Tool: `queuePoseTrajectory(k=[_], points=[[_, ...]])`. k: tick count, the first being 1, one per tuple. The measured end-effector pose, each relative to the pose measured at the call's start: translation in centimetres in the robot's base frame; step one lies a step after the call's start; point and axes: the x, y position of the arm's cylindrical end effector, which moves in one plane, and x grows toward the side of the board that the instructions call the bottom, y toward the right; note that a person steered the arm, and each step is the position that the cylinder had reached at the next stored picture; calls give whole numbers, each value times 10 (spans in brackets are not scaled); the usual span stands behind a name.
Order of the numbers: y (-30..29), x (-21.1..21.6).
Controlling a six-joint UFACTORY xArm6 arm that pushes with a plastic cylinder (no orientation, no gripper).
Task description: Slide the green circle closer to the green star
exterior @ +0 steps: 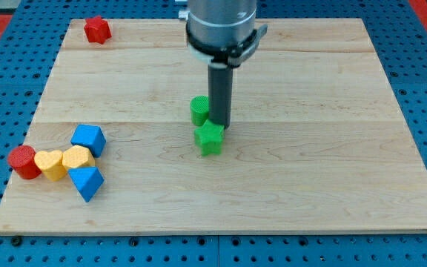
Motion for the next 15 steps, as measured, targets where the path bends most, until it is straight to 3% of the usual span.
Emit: queuePoseTrajectory(k=[1,2,3,4,5,6,8,9,10,11,12,13,14,15], points=[[-24,70],[-1,63],[-44,29],[-150,33],[-166,133],[-123,145],[1,121],[9,121],[80,43],[37,-96],[-33,-114],[-41,-31],[-28,-30],[19,-45]])
